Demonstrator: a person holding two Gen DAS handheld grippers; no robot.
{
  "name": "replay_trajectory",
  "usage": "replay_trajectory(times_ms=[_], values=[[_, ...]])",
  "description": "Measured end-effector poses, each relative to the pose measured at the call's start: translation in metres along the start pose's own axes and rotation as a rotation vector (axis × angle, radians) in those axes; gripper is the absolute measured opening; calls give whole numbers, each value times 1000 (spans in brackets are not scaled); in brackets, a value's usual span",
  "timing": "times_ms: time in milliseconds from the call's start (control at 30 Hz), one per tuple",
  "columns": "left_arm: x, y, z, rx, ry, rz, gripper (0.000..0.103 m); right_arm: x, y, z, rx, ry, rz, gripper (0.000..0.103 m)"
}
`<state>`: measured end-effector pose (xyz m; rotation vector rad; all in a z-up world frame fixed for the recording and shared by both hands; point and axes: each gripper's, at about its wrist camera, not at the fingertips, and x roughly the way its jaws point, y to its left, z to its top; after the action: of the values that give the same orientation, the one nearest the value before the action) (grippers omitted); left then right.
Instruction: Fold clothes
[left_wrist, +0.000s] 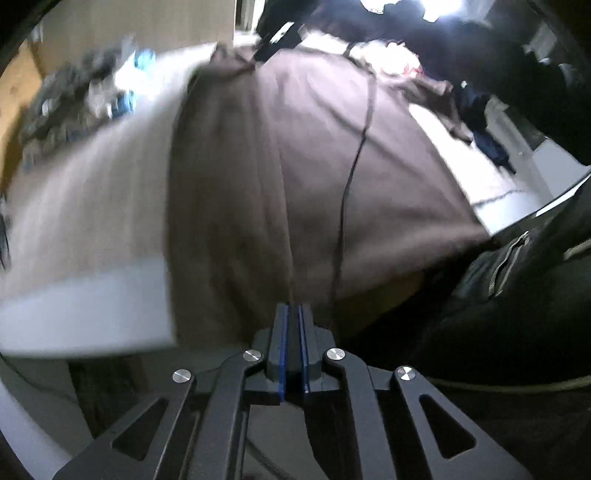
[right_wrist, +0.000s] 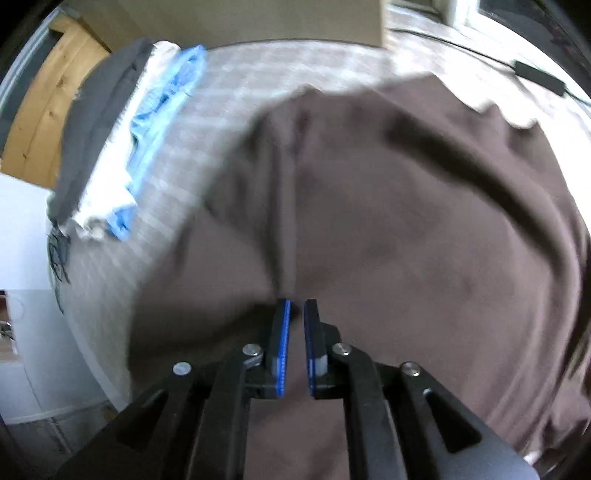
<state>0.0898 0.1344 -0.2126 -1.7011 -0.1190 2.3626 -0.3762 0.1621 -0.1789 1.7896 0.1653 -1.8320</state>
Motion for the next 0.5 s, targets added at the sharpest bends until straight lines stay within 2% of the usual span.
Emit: replay_trajectory(times_ms=[33,100,167,233,333,433,500], values=[[-3,6,-7,-51,-9,-2,8,-3,-4,-6,-3,-21,12,11],[-12,24,-18,-154,-33,35,8,-11,-7,-18,-18,-68,40,25],[-19,42,-26,-239,-57,85,7,-24,-5,-31,-57,-98,56,25],[-25,57,-26,-299,-97,93,7,-22,12,-41,-141,-136,105,25],[-21,65,-18,-326,-132,72,7,0,54,-54,-283,-119,130,25],[-7,66,-10,-320,-129,68,7,20,85,-66,-388,-64,95,25],[2,67,-4,-300,-119,71,7,29,89,-65,-417,-45,58,25]])
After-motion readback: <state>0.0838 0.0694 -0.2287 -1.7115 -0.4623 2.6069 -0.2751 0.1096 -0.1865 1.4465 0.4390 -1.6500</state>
